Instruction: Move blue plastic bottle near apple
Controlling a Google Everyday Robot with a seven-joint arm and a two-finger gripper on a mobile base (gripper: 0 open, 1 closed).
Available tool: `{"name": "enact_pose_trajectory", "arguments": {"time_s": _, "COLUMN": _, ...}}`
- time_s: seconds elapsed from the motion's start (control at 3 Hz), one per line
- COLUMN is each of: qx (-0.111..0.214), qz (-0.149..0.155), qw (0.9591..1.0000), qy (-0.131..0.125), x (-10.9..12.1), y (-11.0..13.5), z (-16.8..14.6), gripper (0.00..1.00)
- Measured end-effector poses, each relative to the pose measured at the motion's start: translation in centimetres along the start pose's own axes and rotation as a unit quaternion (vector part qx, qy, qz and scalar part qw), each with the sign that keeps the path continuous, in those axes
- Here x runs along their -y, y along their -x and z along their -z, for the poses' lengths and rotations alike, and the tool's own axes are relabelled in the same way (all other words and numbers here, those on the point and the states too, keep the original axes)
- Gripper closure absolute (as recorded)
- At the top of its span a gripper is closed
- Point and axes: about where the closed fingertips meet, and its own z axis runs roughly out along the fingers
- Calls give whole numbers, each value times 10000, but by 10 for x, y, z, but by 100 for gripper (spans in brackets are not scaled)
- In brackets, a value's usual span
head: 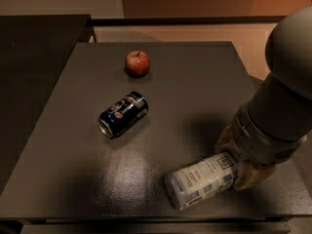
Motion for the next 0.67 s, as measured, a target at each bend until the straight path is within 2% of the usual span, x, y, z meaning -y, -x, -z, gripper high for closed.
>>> {"name": "enact_pose_trajectory", "arguments": {"time_s": 0.33, "qx": -106, "qz": -149, "qw": 9998, "qy": -127, "x": 14, "y": -4, "z": 10, "gripper": 88}}
{"name": "enact_pose_trajectory", "arguments": {"time_s": 0.67, "qx": -248, "qz": -485, "qw": 9978, "qy": -367, "x": 44, "y": -18, "z": 29, "gripper": 100}}
